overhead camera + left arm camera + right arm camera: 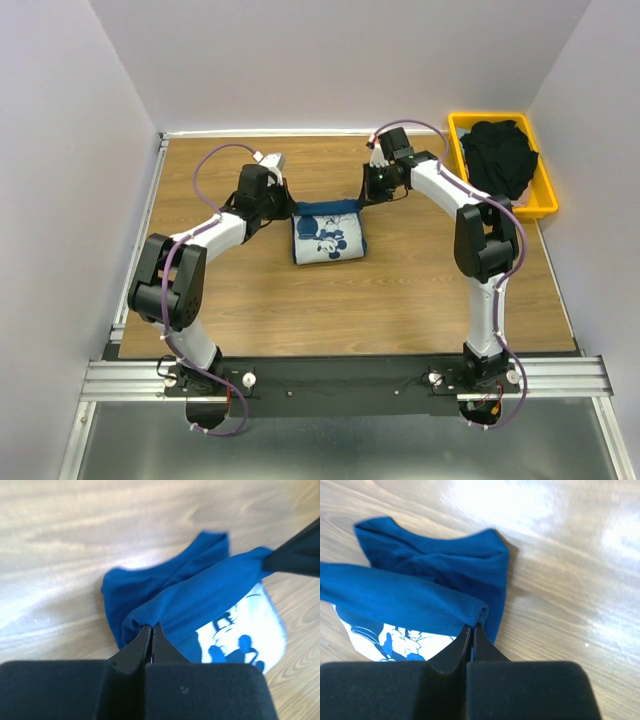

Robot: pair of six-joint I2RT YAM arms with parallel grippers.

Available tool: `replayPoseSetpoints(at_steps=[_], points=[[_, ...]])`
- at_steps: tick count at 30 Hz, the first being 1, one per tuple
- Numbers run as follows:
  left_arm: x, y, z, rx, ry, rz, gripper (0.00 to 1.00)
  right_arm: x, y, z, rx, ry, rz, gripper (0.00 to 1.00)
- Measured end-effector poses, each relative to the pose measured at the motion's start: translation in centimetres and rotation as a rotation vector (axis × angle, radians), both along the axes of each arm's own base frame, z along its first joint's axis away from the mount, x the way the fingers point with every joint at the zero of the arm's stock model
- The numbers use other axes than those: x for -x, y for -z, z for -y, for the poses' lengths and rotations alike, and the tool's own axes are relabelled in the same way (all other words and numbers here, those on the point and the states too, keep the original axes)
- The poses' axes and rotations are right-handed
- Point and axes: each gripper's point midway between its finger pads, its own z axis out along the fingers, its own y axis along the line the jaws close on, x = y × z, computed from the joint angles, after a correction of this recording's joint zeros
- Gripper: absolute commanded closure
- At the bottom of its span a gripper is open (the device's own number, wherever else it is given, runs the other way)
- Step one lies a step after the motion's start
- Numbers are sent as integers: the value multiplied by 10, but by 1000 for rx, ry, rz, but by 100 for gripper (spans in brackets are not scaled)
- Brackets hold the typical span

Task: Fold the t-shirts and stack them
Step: Fold the tshirt

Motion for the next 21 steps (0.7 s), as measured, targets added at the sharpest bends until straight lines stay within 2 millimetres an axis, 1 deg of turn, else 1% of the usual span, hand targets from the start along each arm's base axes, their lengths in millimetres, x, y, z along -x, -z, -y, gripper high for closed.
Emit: replayPoseSetpoints(at_steps=[1, 3, 7, 10, 13, 14, 15, 16, 17, 20, 21], points=[[-1, -8, -1, 10, -10, 30, 100, -2, -3, -1, -5, -1, 8, 94], [-3, -15, -2, 22, -23, 57, 100, -8, -11, -4, -16, -2, 32, 92], [-11, -18, -8, 44, -62, 71, 100, -19, -26, -9, -39, -4, 78, 91], [-20, -11, -12, 58, -88, 63, 99, -30, -29, -14, -51, -3, 103, 91], [-31, 9, -13, 56, -102, 30, 96, -41, -22, -17, -53, -2, 111, 90], [-32, 16, -12, 55, -104, 18, 96, -43, -17, -18, -51, -1, 109, 84], [-33, 23, -12, 51, -105, 3, 95, -45, -11, -18, -47, 1, 101, 82], [-34, 29, -12, 50, -108, -8, 94, -47, -4, -18, -41, 4, 93, 77], [-35, 34, -12, 49, -111, -19, 92, -48, 3, -18, -35, 6, 86, 67], [-36, 38, -15, 46, -129, -27, 91, -51, 16, -17, -23, 13, 72, 52], [-37, 36, -16, 49, -136, -22, 91, -51, 17, -17, -19, 14, 69, 48]])
